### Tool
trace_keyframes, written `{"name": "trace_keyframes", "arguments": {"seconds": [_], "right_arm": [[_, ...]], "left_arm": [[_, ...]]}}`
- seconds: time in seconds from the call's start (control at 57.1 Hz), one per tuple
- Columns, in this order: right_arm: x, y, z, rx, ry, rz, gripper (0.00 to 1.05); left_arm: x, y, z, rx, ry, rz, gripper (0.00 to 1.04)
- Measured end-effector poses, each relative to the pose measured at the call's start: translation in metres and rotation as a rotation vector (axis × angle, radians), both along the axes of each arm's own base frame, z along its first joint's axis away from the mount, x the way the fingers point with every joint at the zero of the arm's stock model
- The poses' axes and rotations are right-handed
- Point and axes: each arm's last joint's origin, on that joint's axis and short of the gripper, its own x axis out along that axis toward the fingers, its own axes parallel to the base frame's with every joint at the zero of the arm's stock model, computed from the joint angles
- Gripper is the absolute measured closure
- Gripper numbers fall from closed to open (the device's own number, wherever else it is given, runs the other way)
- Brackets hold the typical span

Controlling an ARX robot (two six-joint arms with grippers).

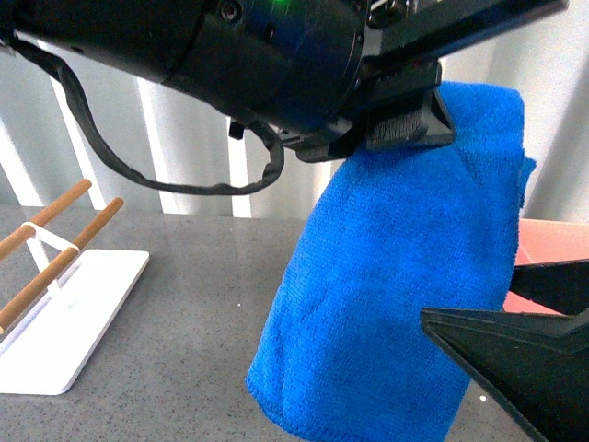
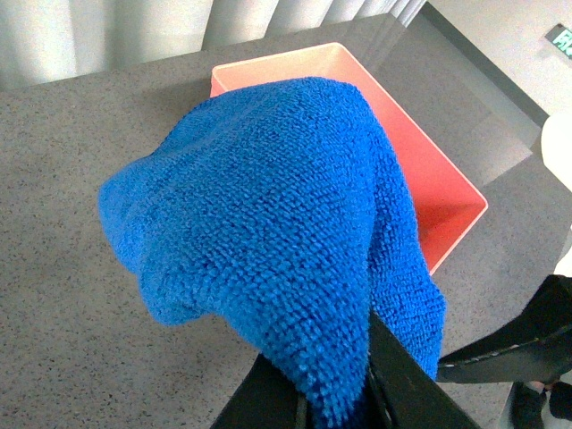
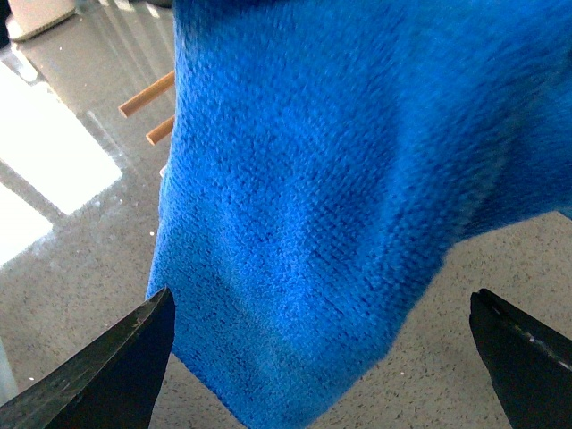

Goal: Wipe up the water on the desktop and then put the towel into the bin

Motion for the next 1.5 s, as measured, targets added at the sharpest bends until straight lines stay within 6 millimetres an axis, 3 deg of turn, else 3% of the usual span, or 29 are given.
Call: {"name": "trace_keyframes", "arguments": {"seconds": [0.297,0.49,0.752,0.84,1.19,1.505], "right_arm": [[0.024,0.009,-0.007,-0.042,-0.116,0.066,0.09],[0.038,0.01,0.002,-0.053,-0.208,0.056,0.35],[0.038,0.011,0.018,-0.038,-0.29,0.039,0.88],[0.038,0.011,0.02,-0.036,-0.295,0.039,1.0],[0.037,0.004,0.027,-0.01,-0.301,0.008,1.01],[0.038,-0.017,0.04,0.047,-0.293,-0.083,1.01]], "left_arm": [[-0.003,0.002,0.012,-0.054,0.05,-0.006,0.99],[-0.005,0.003,0.016,-0.061,0.055,-0.004,0.99],[-0.003,0.006,0.016,-0.062,0.055,0.006,0.99],[-0.003,0.006,0.016,-0.062,0.055,0.007,0.99],[-0.002,0.008,0.015,-0.062,0.054,0.017,0.99],[0.013,0.034,0.011,-0.057,0.077,0.083,0.34]]}}
